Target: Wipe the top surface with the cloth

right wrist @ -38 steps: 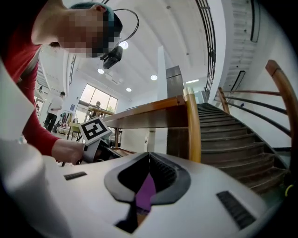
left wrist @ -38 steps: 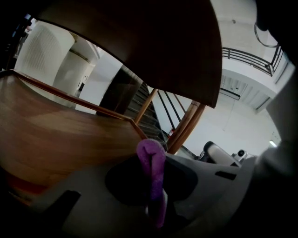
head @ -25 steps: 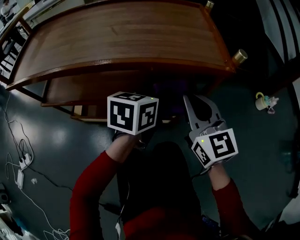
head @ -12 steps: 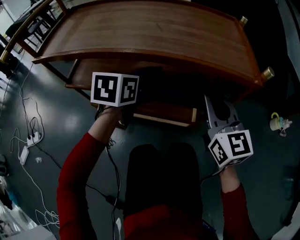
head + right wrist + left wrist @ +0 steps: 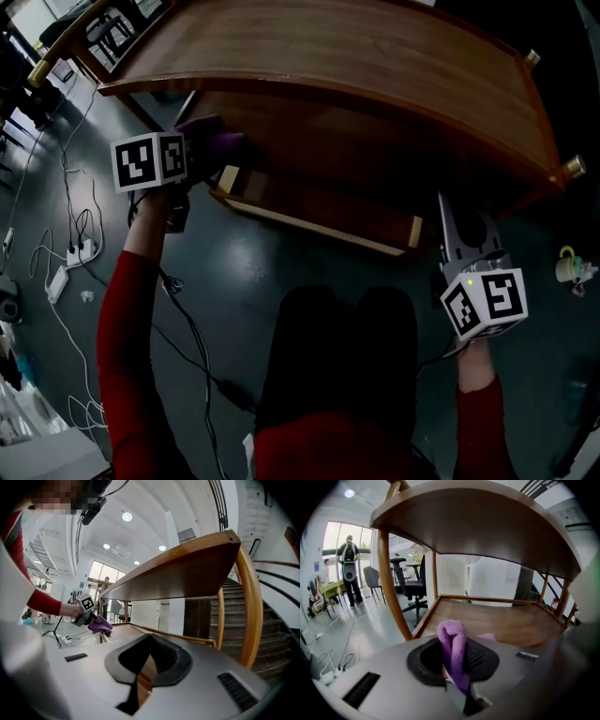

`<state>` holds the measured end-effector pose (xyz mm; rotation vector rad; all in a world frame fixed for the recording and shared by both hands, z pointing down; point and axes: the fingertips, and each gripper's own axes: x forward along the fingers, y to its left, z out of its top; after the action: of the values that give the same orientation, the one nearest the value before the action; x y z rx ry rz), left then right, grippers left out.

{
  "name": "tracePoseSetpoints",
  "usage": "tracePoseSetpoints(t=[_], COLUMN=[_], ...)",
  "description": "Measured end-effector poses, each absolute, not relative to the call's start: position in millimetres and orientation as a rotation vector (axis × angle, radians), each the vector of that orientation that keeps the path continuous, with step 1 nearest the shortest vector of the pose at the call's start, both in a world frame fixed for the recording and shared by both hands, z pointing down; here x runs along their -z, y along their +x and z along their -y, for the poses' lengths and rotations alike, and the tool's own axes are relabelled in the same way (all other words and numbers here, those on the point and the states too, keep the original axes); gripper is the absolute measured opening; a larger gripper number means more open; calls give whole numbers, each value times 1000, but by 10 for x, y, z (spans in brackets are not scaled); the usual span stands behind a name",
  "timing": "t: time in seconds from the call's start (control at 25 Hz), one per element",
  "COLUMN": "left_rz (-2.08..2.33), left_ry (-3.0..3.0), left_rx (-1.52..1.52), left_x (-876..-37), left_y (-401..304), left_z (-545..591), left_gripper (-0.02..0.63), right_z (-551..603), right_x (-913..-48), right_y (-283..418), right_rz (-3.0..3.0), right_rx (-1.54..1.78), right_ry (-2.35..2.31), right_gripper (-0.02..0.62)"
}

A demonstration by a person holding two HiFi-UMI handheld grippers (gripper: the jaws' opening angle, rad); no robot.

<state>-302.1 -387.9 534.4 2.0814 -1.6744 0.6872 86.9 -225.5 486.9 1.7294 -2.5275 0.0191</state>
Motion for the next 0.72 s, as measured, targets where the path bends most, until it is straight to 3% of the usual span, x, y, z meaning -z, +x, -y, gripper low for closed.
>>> tracePoseSetpoints(t=[0.16,0.28,0.52,0.72], left_rz=[1794,1843,1202,588], left_ry=[2027,2124,2573,2653], left_rx=[-719,-676,-315,-269], left_x=[-5301,-5041,-4467,-4542], left_y=[-3350,-3205,-1173,359], left_z=[3942,3881,3376,2725], left_gripper=[63,63,63,63], right_z=[2246,2222,2162,2017], right_x=[-4872,-4874,-4827,-4785], right_y=[868,878,1030,1349], right_rz=[2520,2518,2501,2446], right_rx=[-21,-26,-18,-12], right_ry=[1739,1749,1796,1887], right_gripper=[12,12,12,12])
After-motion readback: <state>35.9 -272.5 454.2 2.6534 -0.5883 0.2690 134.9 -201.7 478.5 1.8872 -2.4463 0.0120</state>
